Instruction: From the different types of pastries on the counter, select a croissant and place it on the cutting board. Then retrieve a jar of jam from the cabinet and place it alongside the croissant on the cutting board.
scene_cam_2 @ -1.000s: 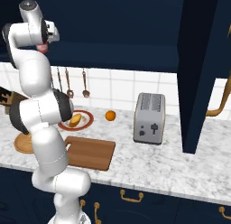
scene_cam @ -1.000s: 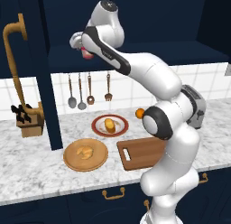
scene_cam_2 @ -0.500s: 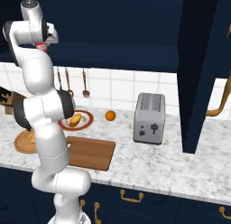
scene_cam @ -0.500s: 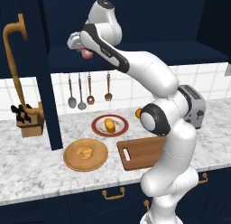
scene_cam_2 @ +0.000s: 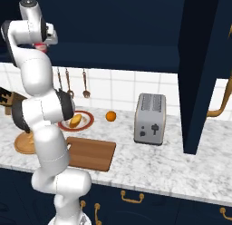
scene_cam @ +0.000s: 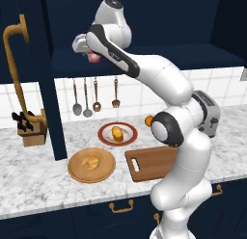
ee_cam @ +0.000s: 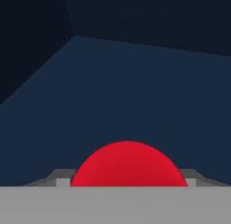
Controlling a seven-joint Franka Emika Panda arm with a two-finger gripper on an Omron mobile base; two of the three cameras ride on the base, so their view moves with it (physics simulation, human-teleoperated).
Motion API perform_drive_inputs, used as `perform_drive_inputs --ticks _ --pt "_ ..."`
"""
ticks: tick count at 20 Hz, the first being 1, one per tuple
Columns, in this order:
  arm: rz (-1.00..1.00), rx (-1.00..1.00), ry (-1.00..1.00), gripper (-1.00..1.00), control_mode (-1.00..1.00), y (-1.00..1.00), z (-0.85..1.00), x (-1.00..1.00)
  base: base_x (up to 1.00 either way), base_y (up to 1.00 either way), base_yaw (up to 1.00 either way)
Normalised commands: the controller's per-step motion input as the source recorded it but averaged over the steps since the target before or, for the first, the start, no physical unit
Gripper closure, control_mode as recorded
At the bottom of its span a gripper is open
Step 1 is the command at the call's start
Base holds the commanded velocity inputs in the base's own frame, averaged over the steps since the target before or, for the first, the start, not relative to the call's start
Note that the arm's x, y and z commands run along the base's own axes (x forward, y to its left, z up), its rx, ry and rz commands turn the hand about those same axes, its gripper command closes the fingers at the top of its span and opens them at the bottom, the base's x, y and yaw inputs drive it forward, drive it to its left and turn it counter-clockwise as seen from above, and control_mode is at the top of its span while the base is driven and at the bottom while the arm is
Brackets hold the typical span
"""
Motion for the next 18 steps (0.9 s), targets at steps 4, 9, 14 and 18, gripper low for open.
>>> perform_drive_inputs --ticks 4,9,14,18 --pt "0.00 0.04 -0.22 1.00 -1.00 -0.01 -0.92 -1.00 0.00 0.00 0.00" --pt "0.00 0.06 -0.23 1.00 -1.00 -0.11 -0.86 -1.00 0.00 0.00 0.00" --pt "0.00 0.11 -0.07 1.00 -1.00 -0.13 -0.47 -1.00 0.00 0.00 0.00" --pt "-0.02 0.04 0.03 1.00 -1.00 0.00 -0.13 -0.87 0.00 0.00 0.00"
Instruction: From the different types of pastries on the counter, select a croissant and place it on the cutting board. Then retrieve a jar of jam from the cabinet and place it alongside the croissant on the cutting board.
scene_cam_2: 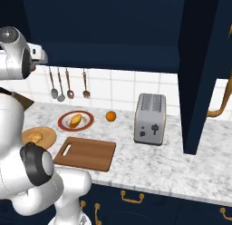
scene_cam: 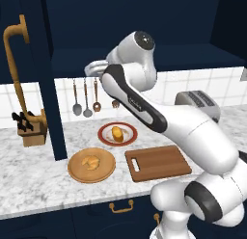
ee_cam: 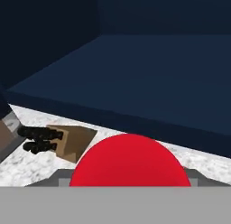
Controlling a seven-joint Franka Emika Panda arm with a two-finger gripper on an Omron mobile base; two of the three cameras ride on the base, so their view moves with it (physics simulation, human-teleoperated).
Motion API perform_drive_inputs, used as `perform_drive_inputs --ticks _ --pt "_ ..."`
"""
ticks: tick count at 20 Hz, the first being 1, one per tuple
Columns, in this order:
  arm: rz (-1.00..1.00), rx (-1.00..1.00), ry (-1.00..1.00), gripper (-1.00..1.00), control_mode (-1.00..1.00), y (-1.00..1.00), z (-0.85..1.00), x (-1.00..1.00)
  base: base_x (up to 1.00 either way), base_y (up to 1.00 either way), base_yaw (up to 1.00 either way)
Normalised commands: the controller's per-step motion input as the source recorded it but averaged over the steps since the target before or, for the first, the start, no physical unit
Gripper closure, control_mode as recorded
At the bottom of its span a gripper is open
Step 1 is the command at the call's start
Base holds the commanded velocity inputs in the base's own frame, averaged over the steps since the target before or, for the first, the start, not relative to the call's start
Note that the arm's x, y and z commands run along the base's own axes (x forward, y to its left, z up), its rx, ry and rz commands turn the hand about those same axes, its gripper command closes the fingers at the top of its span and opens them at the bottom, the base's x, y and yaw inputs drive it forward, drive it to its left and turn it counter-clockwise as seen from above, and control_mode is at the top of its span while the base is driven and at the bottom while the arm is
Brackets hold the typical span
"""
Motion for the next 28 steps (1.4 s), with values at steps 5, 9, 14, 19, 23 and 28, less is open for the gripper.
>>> perform_drive_inputs --ticks 5,9,14,19,23,28 --pt "-0.01 -0.14 0.21 1.00 -1.00 0.03 0.20 -0.07 0.00 0.00 0.00" --pt "-0.03 -0.37 0.37 1.00 -1.00 -0.58 0.33 0.42 0.00 0.00 0.00" --pt "-0.01 -0.17 0.28 1.00 -1.00 -0.92 0.10 0.15 0.00 0.00 0.00" --pt "-0.12 0.00 0.00 1.00 -1.00 -0.47 -1.00 -1.00 0.00 0.00 0.00" --pt "-0.11 0.01 0.00 1.00 -1.00 -0.52 -1.00 -1.00 0.00 0.00 0.00" --pt "-0.09 0.08 0.00 1.00 -1.00 -0.56 -1.00 -1.00 0.00 0.00 0.00"
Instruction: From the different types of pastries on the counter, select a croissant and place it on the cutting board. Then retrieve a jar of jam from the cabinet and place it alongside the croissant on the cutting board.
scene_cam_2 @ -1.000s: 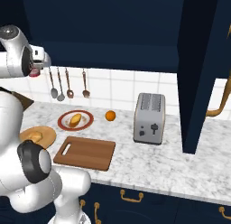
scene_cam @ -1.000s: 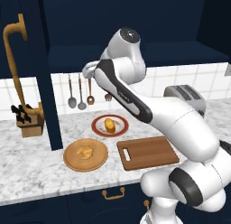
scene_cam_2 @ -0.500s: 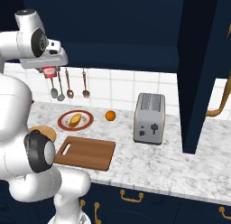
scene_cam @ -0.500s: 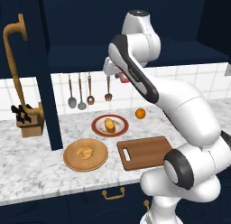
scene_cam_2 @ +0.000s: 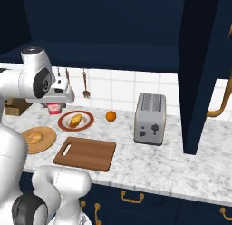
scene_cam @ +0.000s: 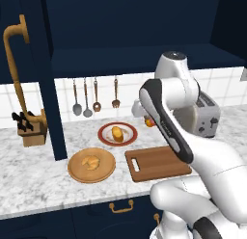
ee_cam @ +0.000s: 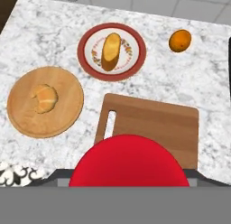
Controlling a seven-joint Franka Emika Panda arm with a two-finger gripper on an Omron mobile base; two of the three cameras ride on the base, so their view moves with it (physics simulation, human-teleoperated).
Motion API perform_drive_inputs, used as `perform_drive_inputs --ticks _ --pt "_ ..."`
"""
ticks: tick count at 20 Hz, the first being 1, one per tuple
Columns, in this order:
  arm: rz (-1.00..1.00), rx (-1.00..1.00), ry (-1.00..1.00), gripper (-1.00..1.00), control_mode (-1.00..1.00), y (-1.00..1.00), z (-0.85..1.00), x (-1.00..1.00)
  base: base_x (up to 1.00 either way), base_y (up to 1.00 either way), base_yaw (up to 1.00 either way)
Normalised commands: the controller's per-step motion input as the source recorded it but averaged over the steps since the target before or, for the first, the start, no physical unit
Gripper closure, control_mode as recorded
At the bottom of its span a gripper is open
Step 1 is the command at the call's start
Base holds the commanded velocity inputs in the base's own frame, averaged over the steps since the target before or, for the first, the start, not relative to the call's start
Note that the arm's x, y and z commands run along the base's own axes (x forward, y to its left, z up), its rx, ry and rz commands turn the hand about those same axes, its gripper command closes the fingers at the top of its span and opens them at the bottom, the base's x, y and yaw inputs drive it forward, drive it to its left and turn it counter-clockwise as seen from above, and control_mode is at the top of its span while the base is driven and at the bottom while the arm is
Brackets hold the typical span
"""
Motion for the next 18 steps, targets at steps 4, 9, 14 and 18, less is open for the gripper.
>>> perform_drive_inputs --ticks 4,9,14,18 --pt "-0.04 0.16 -0.02 1.00 -1.00 -0.58 -0.95 -1.00 0.00 0.00 0.00" --pt "0.05 0.03 0.03 1.00 -1.00 -0.47 -0.22 0.05 0.00 0.00 0.00" --pt "0.14 0.00 -0.01 1.00 -1.00 -0.75 0.34 0.67 0.00 0.00 0.00" --pt "0.01 0.00 0.05 1.00 -1.00 0.09 -0.45 -0.32 0.00 0.00 0.00"
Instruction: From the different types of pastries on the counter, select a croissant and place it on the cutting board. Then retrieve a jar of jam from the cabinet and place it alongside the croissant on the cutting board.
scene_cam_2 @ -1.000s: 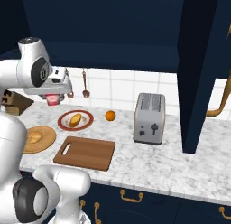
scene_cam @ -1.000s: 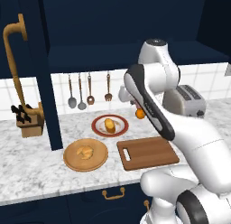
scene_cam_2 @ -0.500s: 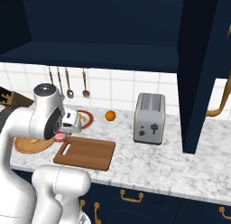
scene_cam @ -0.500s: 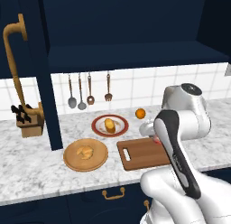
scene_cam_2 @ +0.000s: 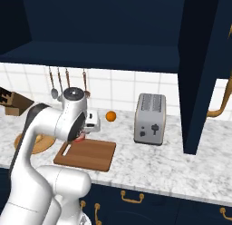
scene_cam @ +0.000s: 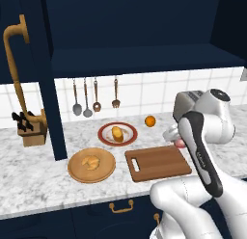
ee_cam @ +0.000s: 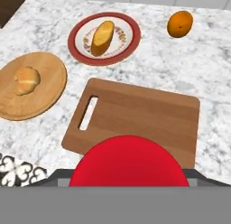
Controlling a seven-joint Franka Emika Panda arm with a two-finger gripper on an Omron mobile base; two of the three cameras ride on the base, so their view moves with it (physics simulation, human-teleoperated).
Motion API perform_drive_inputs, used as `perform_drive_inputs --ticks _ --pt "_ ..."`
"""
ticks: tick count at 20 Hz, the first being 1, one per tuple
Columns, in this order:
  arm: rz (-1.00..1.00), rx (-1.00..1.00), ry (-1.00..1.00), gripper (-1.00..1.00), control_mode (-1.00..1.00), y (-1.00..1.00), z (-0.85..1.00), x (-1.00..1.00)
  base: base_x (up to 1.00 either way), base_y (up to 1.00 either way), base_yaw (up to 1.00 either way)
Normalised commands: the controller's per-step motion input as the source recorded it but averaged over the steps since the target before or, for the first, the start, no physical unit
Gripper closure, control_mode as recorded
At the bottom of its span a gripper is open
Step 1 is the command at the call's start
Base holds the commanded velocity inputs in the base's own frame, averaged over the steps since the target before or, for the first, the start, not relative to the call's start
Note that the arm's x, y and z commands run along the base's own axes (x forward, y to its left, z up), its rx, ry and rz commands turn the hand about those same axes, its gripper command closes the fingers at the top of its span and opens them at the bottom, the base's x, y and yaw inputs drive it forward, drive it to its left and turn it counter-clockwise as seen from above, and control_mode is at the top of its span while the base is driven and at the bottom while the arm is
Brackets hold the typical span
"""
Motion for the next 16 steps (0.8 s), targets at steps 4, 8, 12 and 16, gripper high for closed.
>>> perform_drive_inputs --ticks 4,8,12,16 --pt "0.00 -0.12 0.08 1.00 -1.00 0.00 -1.00 -1.00 0.00 0.00 0.00" --pt "0.00 0.15 0.00 1.00 -1.00 0.00 -0.27 -0.15 0.00 0.00 0.00" --pt "0.00 0.16 -0.06 1.00 -1.00 -0.16 0.48 0.95 0.00 0.00 0.00" --pt "0.02 0.03 -0.03 1.00 -1.00 -0.06 0.16 0.30 0.00 0.00 0.00"
